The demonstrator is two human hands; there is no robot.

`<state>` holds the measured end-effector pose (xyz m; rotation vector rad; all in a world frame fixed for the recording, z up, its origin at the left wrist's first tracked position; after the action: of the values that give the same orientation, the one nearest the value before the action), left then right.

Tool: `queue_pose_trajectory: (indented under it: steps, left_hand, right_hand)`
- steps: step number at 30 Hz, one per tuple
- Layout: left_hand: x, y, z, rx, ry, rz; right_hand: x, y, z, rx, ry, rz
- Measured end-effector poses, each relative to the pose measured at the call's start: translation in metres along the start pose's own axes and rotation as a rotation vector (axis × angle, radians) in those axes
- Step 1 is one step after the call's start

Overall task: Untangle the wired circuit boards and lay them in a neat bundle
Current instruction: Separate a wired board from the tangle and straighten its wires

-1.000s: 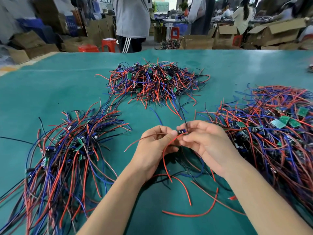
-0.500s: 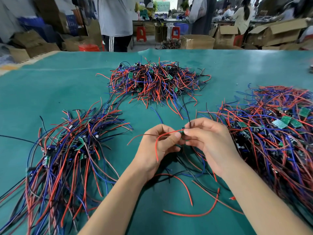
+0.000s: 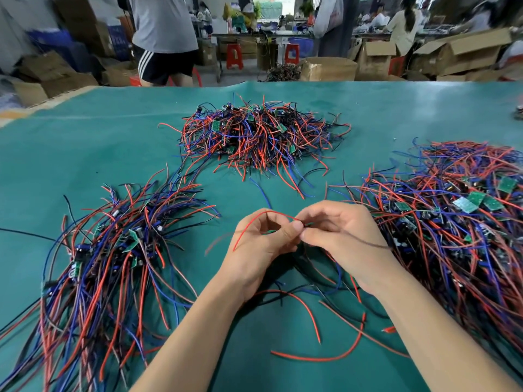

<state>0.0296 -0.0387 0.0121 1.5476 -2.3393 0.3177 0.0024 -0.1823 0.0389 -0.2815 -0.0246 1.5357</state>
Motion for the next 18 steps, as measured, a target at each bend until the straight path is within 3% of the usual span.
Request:
queue_pose_trajectory:
  steps: [6, 11, 18]
  left_hand:
    - [-0.001, -0.002, -0.001, 0.002, 0.11, -0.011]
    - [-0.005, -0.002, 0.001, 0.049, 0.021, -0.072]
    - [-0.004, 0.0, -0.002, 0.044, -0.018, -0.066]
  right_hand:
    - [0.003, 0.0, -0.006, 0.058, -0.183, -0.096]
    - [0.004, 0.0, -0.013, 0.126, -0.235, -0.226]
    - [0.008, 0.001, -0.016, 0.165, -0.283, -0.25]
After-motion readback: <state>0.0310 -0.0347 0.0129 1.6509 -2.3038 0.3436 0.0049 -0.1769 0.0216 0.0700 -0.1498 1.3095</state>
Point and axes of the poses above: each hand's wrist, its own y-axis away from the middle knuckle, its own x-axis out of the palm, z = x × y, the point moved 4 cm from there along -y, towards the middle knuckle, and after that the axes turned 2 degrees about z, right-handed, at the moved point
